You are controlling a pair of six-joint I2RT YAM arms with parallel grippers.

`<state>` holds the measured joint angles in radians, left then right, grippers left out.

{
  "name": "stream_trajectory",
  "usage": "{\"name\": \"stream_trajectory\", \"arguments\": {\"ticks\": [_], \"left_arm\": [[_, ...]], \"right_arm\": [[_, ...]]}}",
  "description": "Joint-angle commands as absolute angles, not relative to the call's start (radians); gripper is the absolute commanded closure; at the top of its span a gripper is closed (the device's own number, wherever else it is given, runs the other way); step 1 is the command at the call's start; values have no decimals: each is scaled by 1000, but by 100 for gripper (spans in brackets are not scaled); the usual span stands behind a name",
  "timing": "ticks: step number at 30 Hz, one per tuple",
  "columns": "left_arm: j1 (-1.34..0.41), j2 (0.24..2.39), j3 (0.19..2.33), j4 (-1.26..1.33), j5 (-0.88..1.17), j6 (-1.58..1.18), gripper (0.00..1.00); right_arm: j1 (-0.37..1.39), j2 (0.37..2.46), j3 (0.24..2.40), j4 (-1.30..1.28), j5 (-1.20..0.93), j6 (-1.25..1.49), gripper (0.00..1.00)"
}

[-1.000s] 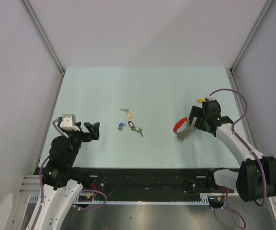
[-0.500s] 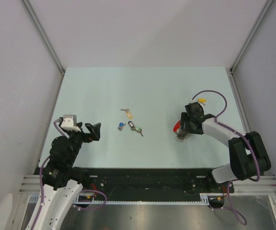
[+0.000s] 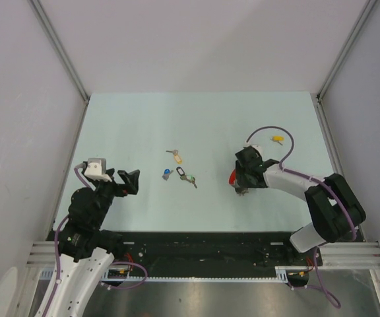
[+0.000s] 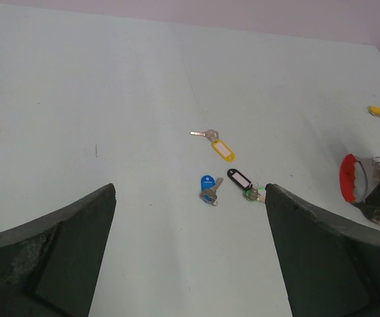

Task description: Put the keys on the keyring

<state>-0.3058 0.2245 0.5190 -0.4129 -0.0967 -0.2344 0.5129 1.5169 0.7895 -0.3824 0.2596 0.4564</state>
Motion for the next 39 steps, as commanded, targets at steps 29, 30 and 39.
{"name": "stream_trajectory", "arguments": {"ticks": [29,30,39], "left_arm": [[-311,299,518,-396,-57,-206,0],[-311,302,517,-396,-55,-206,0],[-311,311,517,-396,-57,-207,0]], "right_arm": [[1170,1555,965,-445,495,454,60],[1170,1583,971,-449,494,457,60],[1172,1658,997,-546,482,497,60]]}}
